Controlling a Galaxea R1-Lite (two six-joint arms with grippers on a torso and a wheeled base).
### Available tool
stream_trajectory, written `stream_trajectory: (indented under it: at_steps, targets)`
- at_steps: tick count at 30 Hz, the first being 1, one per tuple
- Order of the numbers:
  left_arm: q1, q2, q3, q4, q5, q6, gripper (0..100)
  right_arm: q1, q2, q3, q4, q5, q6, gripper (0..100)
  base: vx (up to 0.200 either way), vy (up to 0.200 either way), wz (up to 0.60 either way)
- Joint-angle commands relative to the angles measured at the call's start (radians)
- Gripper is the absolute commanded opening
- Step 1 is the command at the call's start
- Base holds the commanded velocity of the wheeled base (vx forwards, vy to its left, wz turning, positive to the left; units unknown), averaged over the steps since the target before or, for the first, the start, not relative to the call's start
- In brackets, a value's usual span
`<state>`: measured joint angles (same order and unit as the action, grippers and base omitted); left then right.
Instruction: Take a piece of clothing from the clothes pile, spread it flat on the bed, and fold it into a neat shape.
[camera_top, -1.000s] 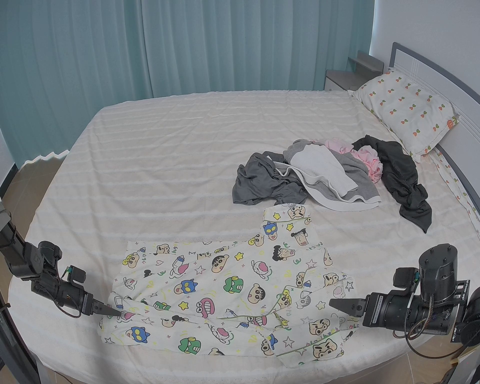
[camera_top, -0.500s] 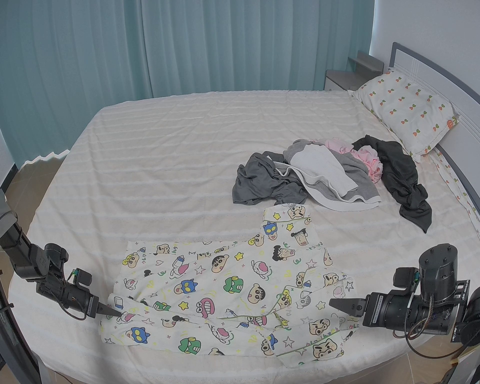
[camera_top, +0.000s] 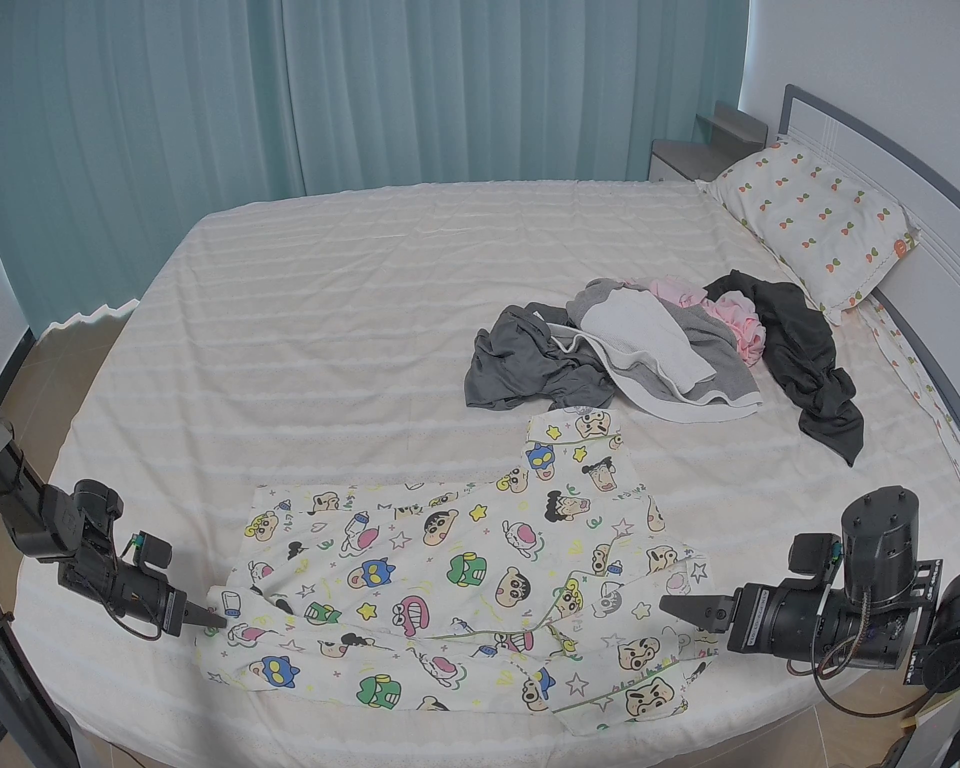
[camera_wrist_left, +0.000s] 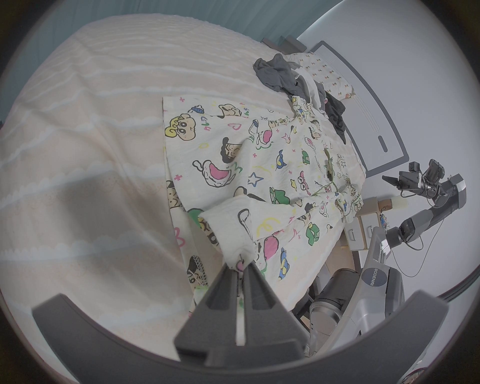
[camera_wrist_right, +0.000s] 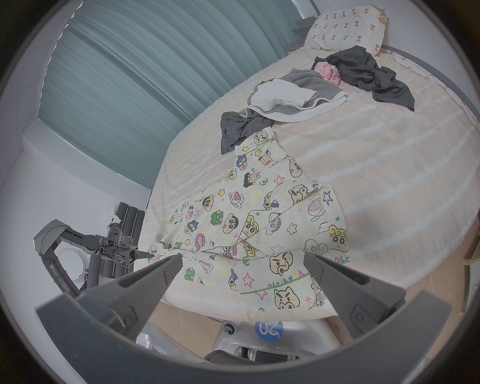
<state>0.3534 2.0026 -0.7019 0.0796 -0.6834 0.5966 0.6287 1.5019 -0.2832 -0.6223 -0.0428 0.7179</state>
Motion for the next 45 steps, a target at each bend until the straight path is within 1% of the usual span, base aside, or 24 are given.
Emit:
stream_trajectory:
  at_steps: [1, 8, 9, 18, 19, 27, 32, 39, 45]
  targets:
    - [0.010, -0.054, 0.019, 0.000, 0.004, 0.000, 0, 0.000, -0.005, -0.001, 0.000, 0.000, 0.000, 100, 0.000, 0.000, 0.00]
    - [0.010, -0.042, 0.009, -0.009, 0.004, -0.017, 0, 0.000, -0.005, -0.001, 0.000, 0.000, 0.000, 100, 0.000, 0.000, 0.00]
    - [0.009, -0.034, 0.001, -0.009, 0.004, -0.018, 100, 0.000, -0.005, -0.001, 0.000, 0.000, 0.000, 100, 0.000, 0.000, 0.00]
    - [0.001, 0.002, -0.004, -0.011, 0.001, -0.020, 100, 0.000, -0.005, 0.001, 0.000, -0.002, 0.000, 100, 0.000, 0.000, 0.00]
    - [-0.011, 0.013, -0.002, -0.011, -0.001, -0.020, 100, 0.000, -0.006, 0.001, 0.000, -0.003, 0.000, 100, 0.000, 0.000, 0.00]
    - [-0.039, 0.007, 0.016, -0.007, -0.002, -0.020, 100, 0.000, -0.011, 0.001, 0.000, -0.003, -0.002, 100, 0.000, 0.000, 0.00]
    - [-0.040, 0.002, 0.035, -0.007, -0.001, -0.020, 100, 0.000, -0.012, 0.001, 0.000, -0.003, -0.002, 100, 0.000, 0.000, 0.00]
    - [-0.017, -0.013, 0.036, -0.003, 0.001, -0.018, 100, 0.000, -0.014, 0.001, 0.000, -0.003, -0.002, 100, 0.000, 0.000, 0.00]
    - [0.015, -0.062, 0.071, -0.004, 0.001, -0.012, 100, 0.000, -0.020, 0.002, 0.000, -0.003, -0.002, 100, 0.000, 0.000, 0.00]
